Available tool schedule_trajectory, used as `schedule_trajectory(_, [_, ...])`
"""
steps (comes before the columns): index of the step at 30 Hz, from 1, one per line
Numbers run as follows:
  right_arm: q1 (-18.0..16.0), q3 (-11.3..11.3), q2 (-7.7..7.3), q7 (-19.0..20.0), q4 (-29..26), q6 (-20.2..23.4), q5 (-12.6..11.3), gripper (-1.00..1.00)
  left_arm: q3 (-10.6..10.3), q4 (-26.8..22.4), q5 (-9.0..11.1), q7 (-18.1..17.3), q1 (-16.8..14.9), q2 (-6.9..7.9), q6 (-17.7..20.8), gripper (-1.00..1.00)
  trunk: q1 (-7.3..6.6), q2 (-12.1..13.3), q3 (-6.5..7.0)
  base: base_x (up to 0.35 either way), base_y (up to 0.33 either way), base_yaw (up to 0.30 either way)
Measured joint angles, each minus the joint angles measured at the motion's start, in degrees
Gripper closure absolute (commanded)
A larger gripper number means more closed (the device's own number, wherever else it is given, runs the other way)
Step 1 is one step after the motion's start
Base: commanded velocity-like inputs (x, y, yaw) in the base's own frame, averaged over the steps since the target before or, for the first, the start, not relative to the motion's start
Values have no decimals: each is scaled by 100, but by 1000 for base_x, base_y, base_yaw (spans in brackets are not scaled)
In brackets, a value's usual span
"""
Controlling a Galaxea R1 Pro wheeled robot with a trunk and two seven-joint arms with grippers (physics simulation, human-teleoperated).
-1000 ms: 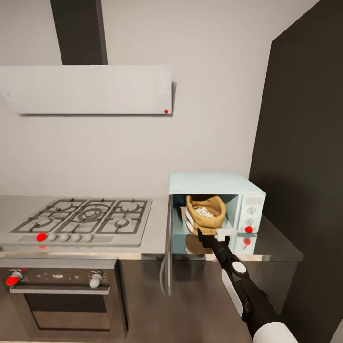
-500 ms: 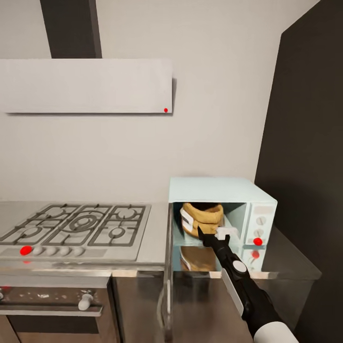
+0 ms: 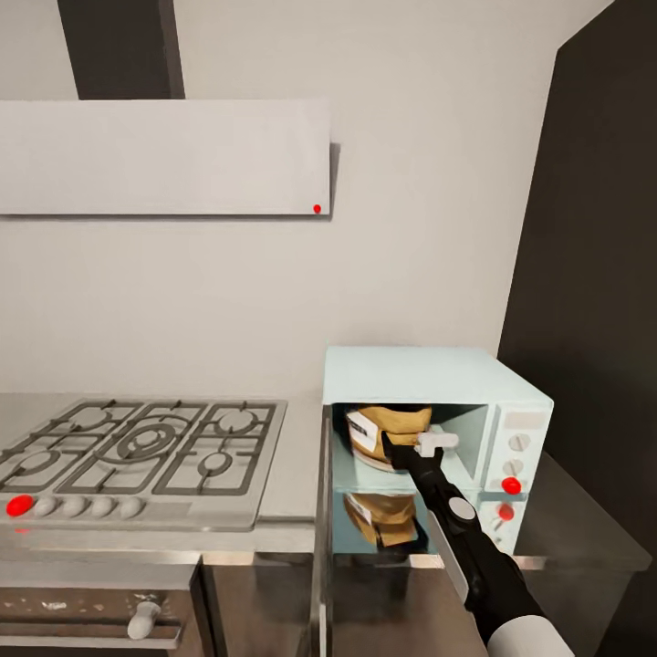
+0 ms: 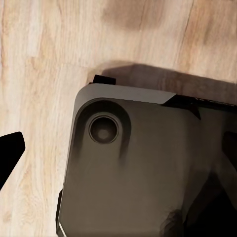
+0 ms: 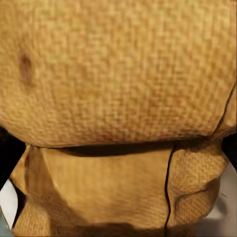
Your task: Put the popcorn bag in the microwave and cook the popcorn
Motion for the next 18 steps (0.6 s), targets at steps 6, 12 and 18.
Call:
schedule_trajectory(6, [0, 12, -10, 6, -37, 0, -1, -100, 7, -8, -1, 1, 0, -3, 0, -100, 4, 0, 0, -137, 0, 0])
schedule_trajectory(12, [0, 44, -30, -1, -446, 68, 80, -100, 8, -9, -1, 2, 0, -8, 0, -100, 4, 0, 0, -308, 0, 0])
schedule_trajectory(18, [0, 51, -44, -17, -465, 100, 98, -100, 8, -8, -1, 2, 0, -9, 0, -100, 4, 0, 0, -300, 0, 0])
